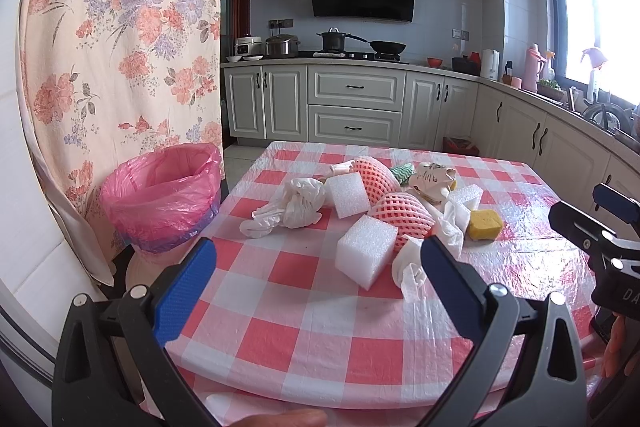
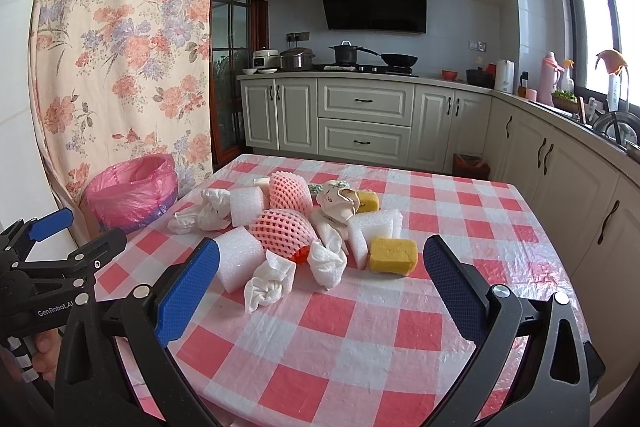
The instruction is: Collect trash
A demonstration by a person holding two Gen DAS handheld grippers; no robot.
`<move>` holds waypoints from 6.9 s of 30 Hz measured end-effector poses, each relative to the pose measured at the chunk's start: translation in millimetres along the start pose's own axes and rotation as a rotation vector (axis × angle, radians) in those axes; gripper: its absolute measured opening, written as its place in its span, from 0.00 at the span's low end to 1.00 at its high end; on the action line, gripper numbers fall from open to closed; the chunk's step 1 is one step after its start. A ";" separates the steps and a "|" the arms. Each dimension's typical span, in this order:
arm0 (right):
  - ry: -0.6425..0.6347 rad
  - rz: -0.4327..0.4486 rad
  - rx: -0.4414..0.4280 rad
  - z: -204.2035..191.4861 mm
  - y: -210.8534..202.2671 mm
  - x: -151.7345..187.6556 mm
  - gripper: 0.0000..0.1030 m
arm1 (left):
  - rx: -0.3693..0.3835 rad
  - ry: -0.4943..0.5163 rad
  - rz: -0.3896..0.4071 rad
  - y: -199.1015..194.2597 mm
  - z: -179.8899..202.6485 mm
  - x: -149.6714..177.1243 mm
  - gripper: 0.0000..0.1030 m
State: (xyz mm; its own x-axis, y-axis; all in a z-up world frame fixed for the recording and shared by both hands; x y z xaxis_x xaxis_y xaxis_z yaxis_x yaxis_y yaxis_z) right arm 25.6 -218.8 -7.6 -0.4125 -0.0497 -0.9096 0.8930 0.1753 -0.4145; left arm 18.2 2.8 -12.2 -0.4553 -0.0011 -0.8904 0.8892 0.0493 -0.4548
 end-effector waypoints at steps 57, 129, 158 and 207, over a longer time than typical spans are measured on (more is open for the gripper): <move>0.039 -0.090 -0.036 -9.3 61.6 31.8 0.93 | 0.047 0.073 0.008 69.4 -30.1 -23.6 0.96; -0.037 -0.164 -0.221 -60.6 163.3 32.4 0.28 | 0.116 0.072 -0.062 146.2 -25.9 12.2 0.53; -0.195 -0.136 -0.649 -313.8 326.1 -107.8 0.37 | -0.265 -0.206 -0.046 200.4 -309.7 -79.6 0.57; 0.083 -0.108 -0.064 -5.3 185.6 23.5 0.71 | 0.058 0.008 -0.147 170.5 -26.1 15.5 0.95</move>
State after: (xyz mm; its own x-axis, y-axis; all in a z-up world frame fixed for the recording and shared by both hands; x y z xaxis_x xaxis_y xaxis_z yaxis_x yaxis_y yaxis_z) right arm 180.6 -182.3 -105.8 -0.5212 0.0095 -0.8534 0.8304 0.2362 -0.5046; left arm 161.5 37.3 -103.0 -0.5810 0.0038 -0.8139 0.8138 -0.0088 -0.5810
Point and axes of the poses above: each gripper's, at about its wrist camera, not at the fingertips, and y roughly the way its jaws point, z to its right, x to its underside, the point moved 2 cm from there along y, roughly the way its jaws point, and after that the axes turned 3 degrees about -x, right-handed, at the moved point
